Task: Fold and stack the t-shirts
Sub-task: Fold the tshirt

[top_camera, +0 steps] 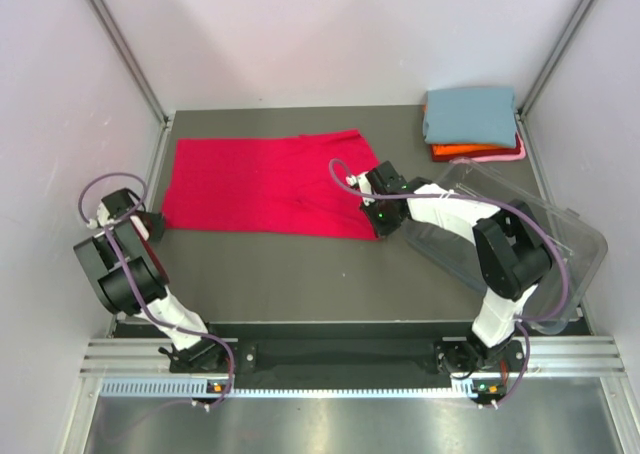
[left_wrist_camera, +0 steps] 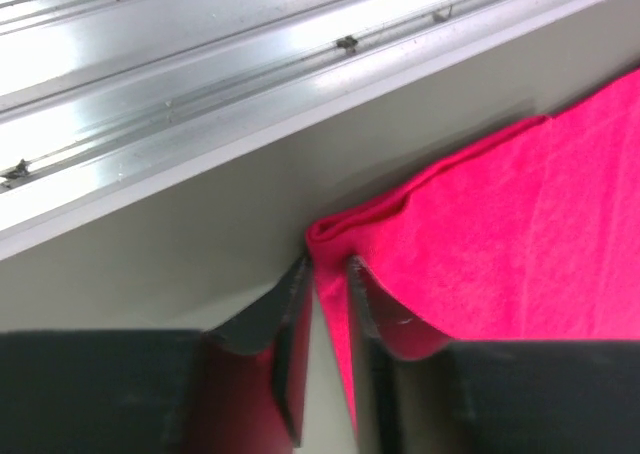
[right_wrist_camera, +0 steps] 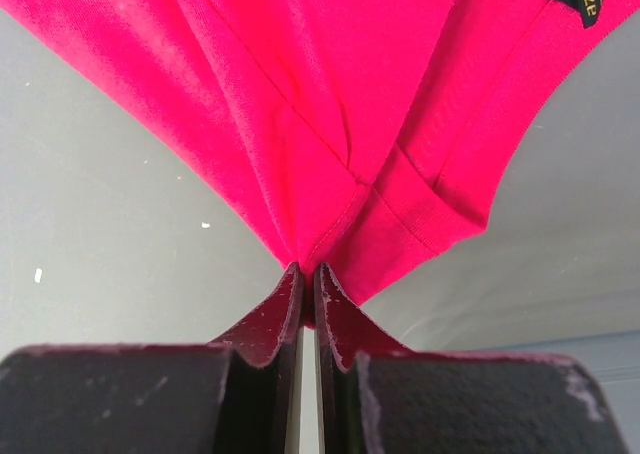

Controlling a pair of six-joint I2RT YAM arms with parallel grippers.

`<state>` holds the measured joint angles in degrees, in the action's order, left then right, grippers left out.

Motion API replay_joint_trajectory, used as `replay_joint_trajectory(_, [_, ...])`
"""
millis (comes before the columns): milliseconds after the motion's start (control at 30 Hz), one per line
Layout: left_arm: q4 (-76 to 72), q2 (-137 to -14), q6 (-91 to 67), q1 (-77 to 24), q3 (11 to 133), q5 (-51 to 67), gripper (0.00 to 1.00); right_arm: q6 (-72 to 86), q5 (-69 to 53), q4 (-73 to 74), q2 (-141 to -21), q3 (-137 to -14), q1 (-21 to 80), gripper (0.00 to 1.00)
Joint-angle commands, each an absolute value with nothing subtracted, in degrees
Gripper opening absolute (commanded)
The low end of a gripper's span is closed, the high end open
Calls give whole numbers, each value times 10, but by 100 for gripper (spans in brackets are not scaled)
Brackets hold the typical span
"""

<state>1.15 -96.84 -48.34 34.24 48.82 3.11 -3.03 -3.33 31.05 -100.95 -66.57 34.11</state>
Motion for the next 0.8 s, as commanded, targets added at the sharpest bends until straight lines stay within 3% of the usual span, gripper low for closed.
replay_joint_trajectory(0, [40,-988,-468,344,498,6,22,-37,-38,318,-1009,-695,341,3])
replay_joint_trajectory(133, [54,-983,-461,343,504,4,0,-36,-42,322,-1006,-694,341,1])
replay_joint_trajectory(400, [131,-904,-420,335,516,-86,0,-27,-73,328,-984,-671,342,0])
replay_joint_trajectory(767, [195,-839,-371,336,489,-127,0,13,-72,333,-901,-577,342,0])
